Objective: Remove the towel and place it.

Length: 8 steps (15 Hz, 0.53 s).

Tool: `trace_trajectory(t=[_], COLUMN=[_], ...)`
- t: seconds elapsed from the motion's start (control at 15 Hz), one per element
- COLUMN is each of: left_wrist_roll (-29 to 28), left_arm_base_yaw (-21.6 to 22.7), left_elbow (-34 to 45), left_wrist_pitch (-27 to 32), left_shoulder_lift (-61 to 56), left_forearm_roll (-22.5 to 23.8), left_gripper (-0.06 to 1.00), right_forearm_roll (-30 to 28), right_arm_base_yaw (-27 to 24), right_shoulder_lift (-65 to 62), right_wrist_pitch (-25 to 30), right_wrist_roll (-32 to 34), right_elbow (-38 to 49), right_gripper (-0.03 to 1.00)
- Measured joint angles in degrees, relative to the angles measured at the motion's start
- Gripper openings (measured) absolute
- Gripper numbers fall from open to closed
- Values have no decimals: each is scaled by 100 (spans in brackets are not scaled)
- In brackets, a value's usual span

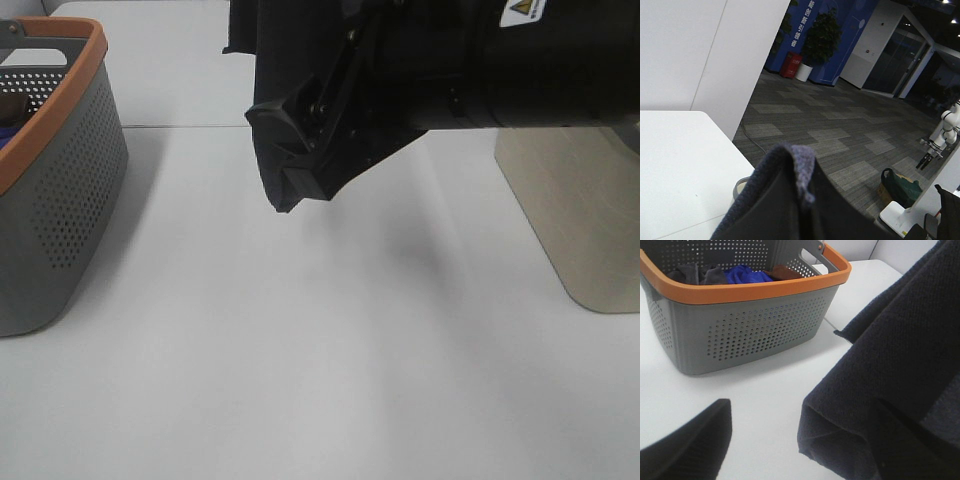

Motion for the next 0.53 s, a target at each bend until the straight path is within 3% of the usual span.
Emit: trace_trajectory(t=[0.53], left_wrist_roll=[17], left_arm_base_yaw=[0], left_elbow=[0], left_wrist_pitch=[74], left_shoulder_lift=[0], left_forearm_roll=[533], left_gripper=[0], right_forearm_roll=[1146], right_arm_base_yaw=[0], right_shoulder_lift=[212], right_wrist_pitch=[-1026], right_wrist_roll=[-103], right_elbow=[46], right_gripper=[71])
